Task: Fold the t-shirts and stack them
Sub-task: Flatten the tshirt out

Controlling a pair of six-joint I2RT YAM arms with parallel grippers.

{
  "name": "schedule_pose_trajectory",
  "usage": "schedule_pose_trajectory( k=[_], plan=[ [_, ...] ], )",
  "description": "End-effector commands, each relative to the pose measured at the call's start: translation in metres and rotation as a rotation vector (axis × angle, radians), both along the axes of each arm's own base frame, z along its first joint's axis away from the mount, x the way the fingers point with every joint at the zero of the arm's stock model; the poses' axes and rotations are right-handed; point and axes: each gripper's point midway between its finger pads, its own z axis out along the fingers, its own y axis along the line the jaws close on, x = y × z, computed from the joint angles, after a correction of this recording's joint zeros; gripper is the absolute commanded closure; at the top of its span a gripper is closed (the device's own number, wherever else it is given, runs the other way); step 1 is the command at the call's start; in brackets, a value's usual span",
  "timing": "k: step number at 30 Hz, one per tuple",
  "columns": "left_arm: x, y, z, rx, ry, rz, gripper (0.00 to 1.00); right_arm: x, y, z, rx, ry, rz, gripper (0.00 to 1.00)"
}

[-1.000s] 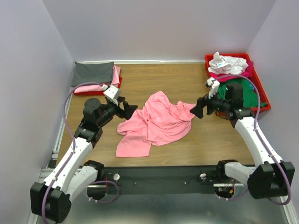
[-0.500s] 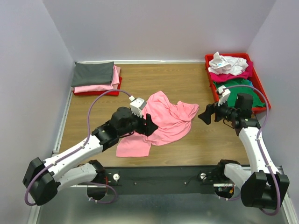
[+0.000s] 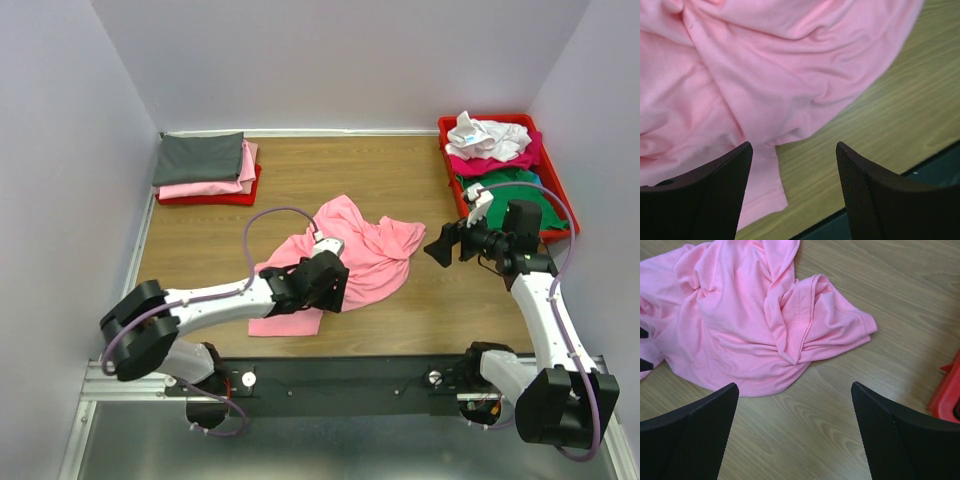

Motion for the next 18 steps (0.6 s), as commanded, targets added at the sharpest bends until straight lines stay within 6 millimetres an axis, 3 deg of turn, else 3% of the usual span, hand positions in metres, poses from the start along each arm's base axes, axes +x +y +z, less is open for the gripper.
schedule_pose_trajectory(
  k=[1, 6, 7, 8, 10, 12, 13, 14, 16, 18],
  plan=[
    [0.018, 0.017, -0.021, 0.175, -0.037, 0.117, 0.25, 0.003, 0.000, 0.008, 0.006, -0.027, 0.006, 0.00],
    [0.029, 0.008, -0.038, 0.259, -0.045, 0.112, 0.28, 0.003, -0.001, 0.007, 0.002, -0.025, -0.001, 0.00],
    [0.033, 0.006, -0.044, 0.285, -0.045, 0.118, 0.33, 0.003, -0.001, 0.007, 0.003, -0.023, 0.001, 0.00],
    [0.034, 0.007, -0.048, 0.308, -0.042, 0.108, 0.39, 0.003, 0.000, 0.008, 0.005, -0.026, 0.002, 0.00],
    [0.036, 0.003, -0.055, 0.331, -0.037, 0.103, 0.72, 0.003, 0.000, 0.008, 0.006, -0.024, 0.004, 0.00],
    [0.035, 0.001, -0.057, 0.346, -0.039, 0.082, 0.91, 0.003, 0.000, 0.008, 0.006, -0.025, 0.002, 0.00],
    [0.036, -0.005, -0.051, 0.340, -0.055, 0.074, 1.00, 0.003, 0.000, 0.008, 0.005, -0.025, 0.001, 0.00],
    [0.035, -0.006, -0.044, 0.348, -0.067, 0.064, 1.00, 0.003, 0.000, 0.008, 0.005, -0.026, 0.001, 0.00],
    [0.041, -0.013, -0.007, 0.325, -0.144, 0.048, 1.00, 0.004, -0.001, 0.009, 0.002, -0.028, -0.003, 0.00],
    [0.051, -0.030, 0.065, 0.246, -0.252, 0.007, 1.00, 0.004, -0.002, 0.009, -0.001, -0.030, -0.007, 0.00]
  ],
)
